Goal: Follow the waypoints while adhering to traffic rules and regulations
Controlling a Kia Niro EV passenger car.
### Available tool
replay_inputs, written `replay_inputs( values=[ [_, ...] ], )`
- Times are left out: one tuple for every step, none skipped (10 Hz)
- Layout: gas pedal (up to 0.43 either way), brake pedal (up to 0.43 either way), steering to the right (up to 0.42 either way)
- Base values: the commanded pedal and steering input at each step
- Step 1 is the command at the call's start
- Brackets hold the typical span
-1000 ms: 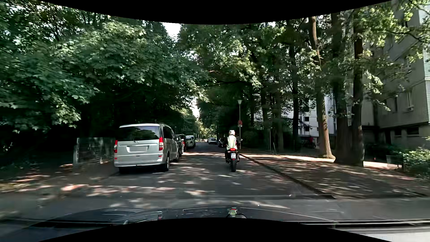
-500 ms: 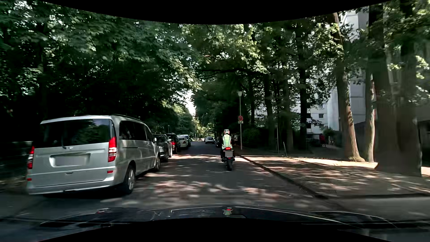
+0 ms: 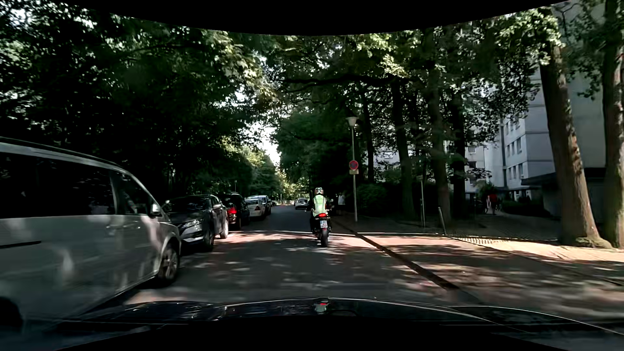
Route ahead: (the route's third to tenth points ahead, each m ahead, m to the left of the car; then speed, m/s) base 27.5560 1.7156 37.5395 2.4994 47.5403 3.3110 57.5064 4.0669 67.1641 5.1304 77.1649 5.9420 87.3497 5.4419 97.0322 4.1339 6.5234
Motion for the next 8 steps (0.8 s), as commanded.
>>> replay_inputs(
  values=[
    [0.13,0.0,-0.023],
    [0.13,0.0,-0.03],
    [0.13,0.0,-0.03],
    [0.13,0.0,-0.031],
    [0.13,0.0,-0.031],
    [0.13,0.0,-0.03],
    [0.13,0.0,-0.03],
    [0.13,0.0,-0.031]
  ],
)
